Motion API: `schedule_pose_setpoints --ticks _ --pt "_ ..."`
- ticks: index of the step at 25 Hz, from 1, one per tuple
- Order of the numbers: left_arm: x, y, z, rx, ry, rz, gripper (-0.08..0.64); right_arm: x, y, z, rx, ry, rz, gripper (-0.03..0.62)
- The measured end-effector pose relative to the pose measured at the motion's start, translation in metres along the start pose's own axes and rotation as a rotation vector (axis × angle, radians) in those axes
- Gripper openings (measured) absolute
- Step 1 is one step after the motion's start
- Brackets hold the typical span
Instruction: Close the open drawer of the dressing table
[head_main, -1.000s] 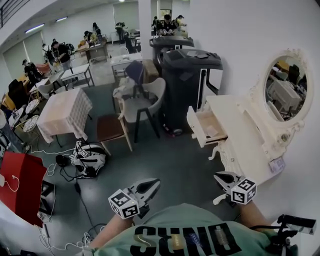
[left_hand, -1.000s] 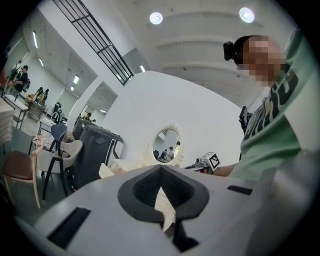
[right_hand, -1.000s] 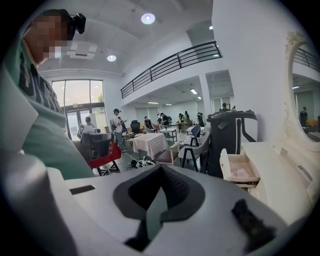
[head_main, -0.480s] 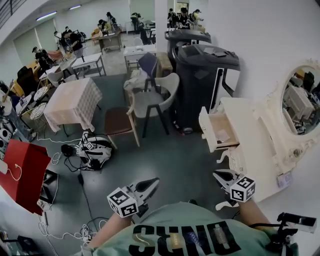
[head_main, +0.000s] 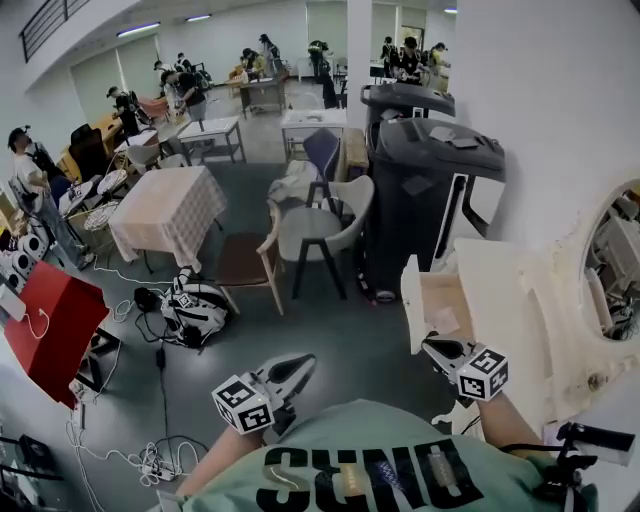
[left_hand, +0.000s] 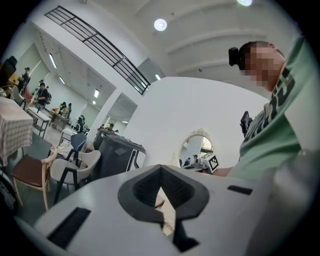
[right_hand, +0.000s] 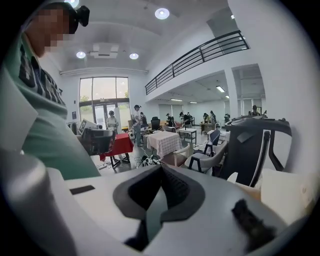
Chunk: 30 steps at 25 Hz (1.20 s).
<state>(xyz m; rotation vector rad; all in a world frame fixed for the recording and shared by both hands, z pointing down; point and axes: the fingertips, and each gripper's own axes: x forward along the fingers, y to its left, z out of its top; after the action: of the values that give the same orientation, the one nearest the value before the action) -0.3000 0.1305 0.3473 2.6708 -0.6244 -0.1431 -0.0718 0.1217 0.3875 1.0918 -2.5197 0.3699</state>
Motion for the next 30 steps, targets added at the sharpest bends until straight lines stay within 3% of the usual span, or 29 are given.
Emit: schedule_pose_setpoints --ticks 7,15,24,30 --pt "0.080 0.002 -0.001 0.004 0.021 0.028 0.008 -0.011 -0.076 -0.006 -0.029 0.011 0.034 0.012" --pt "0.133 0.034 -0.008 -0.017 0.058 0.024 0.008 0.011 -0.127 -0.018 -0.030 0.061 0.057 0.012" --pt "0.188 0.144 0.011 -0.058 0.081 -0.066 0.008 0.085 -0.190 0.000 -0.024 0.139 -0.008 0.012" --pt "0.235 0.223 0.030 -0.066 0.138 -0.178 0.008 0.122 -0.236 0.018 0.033 0.207 -0.102 0.012"
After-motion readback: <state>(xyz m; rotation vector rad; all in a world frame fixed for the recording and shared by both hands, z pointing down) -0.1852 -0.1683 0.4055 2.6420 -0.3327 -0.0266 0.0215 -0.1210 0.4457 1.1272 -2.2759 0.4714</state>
